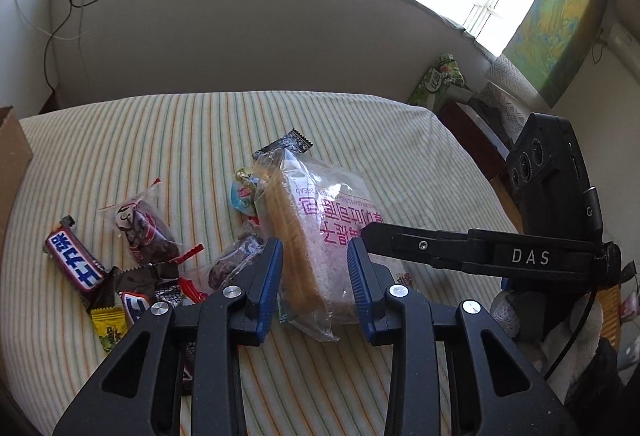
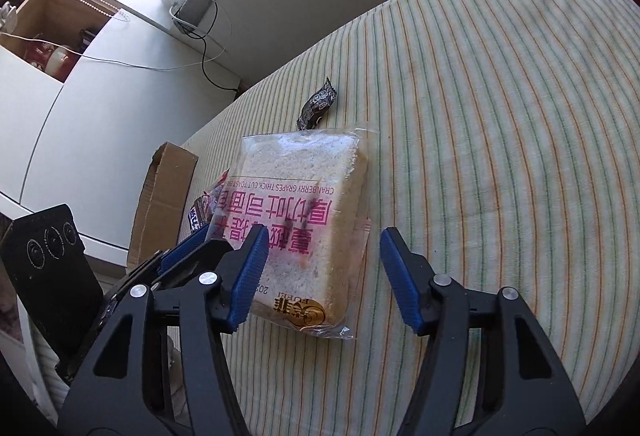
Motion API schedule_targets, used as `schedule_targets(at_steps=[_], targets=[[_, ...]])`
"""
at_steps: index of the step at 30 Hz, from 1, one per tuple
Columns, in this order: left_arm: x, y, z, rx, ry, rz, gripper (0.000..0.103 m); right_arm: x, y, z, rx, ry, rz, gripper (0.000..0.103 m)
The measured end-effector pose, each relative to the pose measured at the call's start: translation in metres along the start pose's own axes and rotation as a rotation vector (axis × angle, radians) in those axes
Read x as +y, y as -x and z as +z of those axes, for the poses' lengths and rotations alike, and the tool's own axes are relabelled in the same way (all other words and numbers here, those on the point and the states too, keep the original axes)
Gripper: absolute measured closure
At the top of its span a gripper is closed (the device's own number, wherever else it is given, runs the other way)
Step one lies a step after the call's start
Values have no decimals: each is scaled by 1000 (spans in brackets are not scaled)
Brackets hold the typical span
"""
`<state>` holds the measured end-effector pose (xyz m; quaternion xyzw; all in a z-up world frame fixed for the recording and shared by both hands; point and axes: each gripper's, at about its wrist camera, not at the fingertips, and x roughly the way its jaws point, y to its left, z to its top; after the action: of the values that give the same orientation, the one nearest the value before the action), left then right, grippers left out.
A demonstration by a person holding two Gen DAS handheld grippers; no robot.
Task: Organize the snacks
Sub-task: 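Grasp the packaged bread loaf with the left gripper while the right gripper grasps it too, then carry the bread loaf into the cardboard box with both grippers and release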
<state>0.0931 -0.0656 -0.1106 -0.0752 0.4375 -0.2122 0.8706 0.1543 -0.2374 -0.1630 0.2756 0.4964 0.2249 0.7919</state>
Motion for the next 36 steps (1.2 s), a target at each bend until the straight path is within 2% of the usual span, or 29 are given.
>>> schedule_targets(at_steps=[3,8,19,27,36], targets=[[6,-5,-3,5,16,-19,71,-4,-7,0,20,-41,53,52],[2,-3,-6,4,-22,-17,71,15,-3,-1,7,17,3,59],[-7,17,-12,-35,-38,-23,71,45,22,-12,-14,99,-72,60],[6,56,-15,-117,-17,-21,71,87,37,-16,-29,193,-95,60],[48,108,-24,-219,26,70,71,162,15,-17,-11,331,-72,60]])
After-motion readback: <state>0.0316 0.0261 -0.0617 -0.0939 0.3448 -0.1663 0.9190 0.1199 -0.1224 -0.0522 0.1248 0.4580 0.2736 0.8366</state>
